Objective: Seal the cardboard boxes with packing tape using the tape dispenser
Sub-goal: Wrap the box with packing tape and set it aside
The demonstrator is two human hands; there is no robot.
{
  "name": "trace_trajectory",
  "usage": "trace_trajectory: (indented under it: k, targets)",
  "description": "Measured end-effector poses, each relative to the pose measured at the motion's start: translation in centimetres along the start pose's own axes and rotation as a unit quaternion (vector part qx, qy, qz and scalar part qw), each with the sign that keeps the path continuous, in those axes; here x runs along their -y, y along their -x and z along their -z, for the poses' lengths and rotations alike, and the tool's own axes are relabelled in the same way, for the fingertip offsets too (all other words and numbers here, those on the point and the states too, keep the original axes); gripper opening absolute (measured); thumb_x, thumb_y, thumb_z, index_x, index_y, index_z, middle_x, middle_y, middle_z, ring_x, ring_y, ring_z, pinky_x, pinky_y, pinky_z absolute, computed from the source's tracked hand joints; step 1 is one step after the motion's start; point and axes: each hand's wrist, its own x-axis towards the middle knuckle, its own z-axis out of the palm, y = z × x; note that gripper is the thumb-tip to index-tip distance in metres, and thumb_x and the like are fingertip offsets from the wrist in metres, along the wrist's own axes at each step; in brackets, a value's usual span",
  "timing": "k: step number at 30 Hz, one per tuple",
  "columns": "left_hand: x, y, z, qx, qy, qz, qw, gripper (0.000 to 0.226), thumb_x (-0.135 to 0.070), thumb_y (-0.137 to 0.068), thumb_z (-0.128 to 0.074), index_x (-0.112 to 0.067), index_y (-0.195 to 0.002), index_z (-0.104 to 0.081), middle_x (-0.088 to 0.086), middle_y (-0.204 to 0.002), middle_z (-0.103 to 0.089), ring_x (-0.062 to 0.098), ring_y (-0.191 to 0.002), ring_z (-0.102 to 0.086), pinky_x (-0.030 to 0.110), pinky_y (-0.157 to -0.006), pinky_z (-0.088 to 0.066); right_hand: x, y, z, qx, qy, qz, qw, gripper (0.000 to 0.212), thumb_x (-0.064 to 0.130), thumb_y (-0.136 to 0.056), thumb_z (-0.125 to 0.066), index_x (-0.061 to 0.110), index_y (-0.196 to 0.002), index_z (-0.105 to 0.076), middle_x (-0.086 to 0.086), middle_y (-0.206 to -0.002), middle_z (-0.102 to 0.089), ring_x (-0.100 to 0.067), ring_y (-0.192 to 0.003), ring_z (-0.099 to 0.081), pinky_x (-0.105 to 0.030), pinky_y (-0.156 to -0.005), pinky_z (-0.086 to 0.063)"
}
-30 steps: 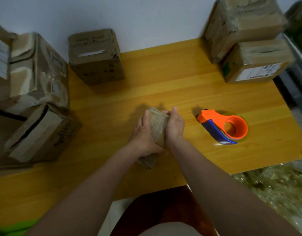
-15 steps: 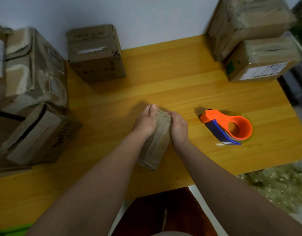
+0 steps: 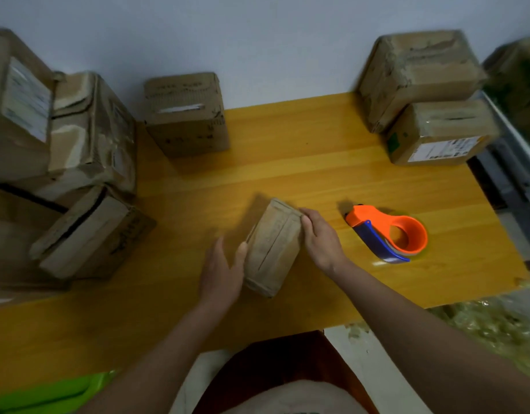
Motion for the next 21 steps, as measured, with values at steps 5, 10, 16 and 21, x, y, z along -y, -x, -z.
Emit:
trace_trajectory:
  k: [5,10,16,21]
  targets:
    - [0.7,3.2,-1.5,0.053,0.234,0.193,0.951,0.055,-0.046,-0.098,-0.044,-0.008,-0.138,-0.046,0.009,-0.120,-0.057,0.029,-0.110,-0.057,0.041,-0.088,-0.050,1.0,0.4,-0.3,-0.015,0.037,0.000,0.999,0.037,0.021,-0.102,-0.036,0.005,-0.134,-0.048,-0.015,-0.130,-0.055,-0.030,-0.122,-0.048,-0.032,-0.095,-0.037]
    - [-1.2,2.6,-0.9,0.022,0.274,0.187,0.943,0.039,-0.038,-0.101,-0.044,-0.007,-0.120,-0.057,0.010,-0.105,-0.061,0.031,-0.099,-0.061,0.051,-0.091,-0.052,2.0,0.1,0.6,-0.018,0.018,-0.015,1.000,0.030,0.013,-0.101,-0.039,0.003,-0.122,-0.058,-0.020,-0.118,-0.063,-0.036,-0.111,-0.056,-0.034,-0.084,-0.040]
    - [-6.6,0.4,1.2,-0.055,0.264,0.075,0.960,0.025,-0.026,-0.102,-0.042,-0.017,-0.093,-0.062,0.014,-0.104,-0.067,0.033,-0.098,-0.065,0.052,-0.090,-0.052,3.0,-0.9,5.3,-0.113,-0.037,0.022,0.993,0.030,0.008,-0.099,-0.042,0.005,-0.118,-0.064,-0.016,-0.109,-0.068,-0.030,-0.101,-0.060,-0.030,-0.078,-0.041]
    - [-16.3,-1.5,-0.7,-0.047,0.173,-0.083,0.980,0.033,-0.020,-0.099,-0.040,-0.024,-0.071,-0.057,0.018,-0.100,-0.067,0.035,-0.096,-0.064,0.054,-0.085,-0.053,1.5,-2.9,12.8,-0.211,-0.052,0.017,0.976,0.027,0.011,-0.101,-0.039,0.011,-0.100,-0.066,-0.001,-0.083,-0.063,-0.017,-0.079,-0.053,-0.030,-0.068,-0.038]
